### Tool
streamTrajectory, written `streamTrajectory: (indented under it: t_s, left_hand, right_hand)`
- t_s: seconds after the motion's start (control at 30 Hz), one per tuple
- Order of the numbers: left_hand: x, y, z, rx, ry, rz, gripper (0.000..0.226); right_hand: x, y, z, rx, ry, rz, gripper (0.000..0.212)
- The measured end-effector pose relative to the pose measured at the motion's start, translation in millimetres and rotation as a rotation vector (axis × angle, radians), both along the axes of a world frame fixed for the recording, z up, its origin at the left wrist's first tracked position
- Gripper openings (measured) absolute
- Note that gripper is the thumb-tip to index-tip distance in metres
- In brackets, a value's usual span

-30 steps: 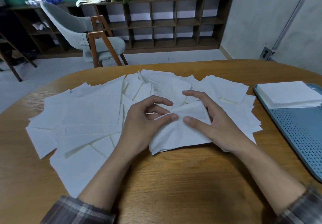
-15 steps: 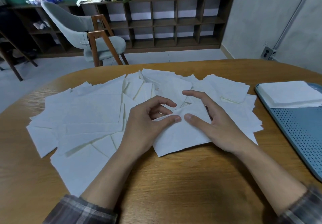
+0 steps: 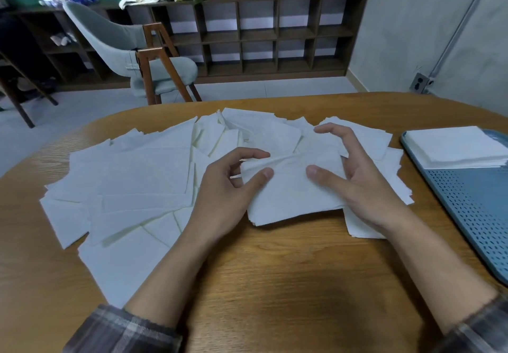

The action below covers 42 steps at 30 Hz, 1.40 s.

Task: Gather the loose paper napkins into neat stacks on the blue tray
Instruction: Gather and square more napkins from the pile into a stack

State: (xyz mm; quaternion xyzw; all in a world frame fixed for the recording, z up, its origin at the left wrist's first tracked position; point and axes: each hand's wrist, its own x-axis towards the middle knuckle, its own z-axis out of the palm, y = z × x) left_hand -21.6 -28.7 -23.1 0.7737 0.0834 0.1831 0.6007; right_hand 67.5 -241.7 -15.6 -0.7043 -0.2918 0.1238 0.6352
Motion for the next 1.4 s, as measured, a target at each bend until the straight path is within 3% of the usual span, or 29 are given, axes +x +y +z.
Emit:
streamTrajectory:
  t_s: [0.17,0.3,0.47,0.6,0.7,0.87,1.1,1.3,1.4]
  left_hand:
    - [5,-6,-10,0.108,-0.081,0.039,0.023]
    - [13,-21,-23,0.508,-0.225,0.067,0.038]
    - [23,-48,-33,0.623,-0.251,-0.258,0.014]
    - [31,-77,-38,0.704,-0.126,-0.497,0.033]
    - [37,-88,-41,0.749,-0.121,-0.557,0.036]
    - [37,-84,-41,0.782,-0.152,-0.504,0.019]
    - [20,-50,-23,0.831,-0.033,-0.504,0.009]
    - [18,-47,-21,1.045,-0.043,-0.349,0.033]
    - [20,-62,-29,1.041,-0.060,-0.370,0.048]
  right_hand:
    - [8,-11,1,-0.165,-0.064,0.109,0.020]
    - [20,-24,-1,-0.281,-0.193,-0.100,0.030]
    - [34,-57,-5,-0.209,-0.228,-0.300,0.032]
    - [37,-72,-13,-0.187,-0.212,-0.390,0.032]
    - [37,-74,-19,-0.141,-0.210,-0.396,0.033]
    - [37,-72,-24,-0.108,-0.192,-0.375,0.031]
    - [36,-71,-26,-0.112,-0.166,-0.323,0.030]
    - [32,-65,-28,-0.129,-0.171,-0.256,0.037]
    - [32,-63,-28,-0.132,-0.186,-0.258,0.039]
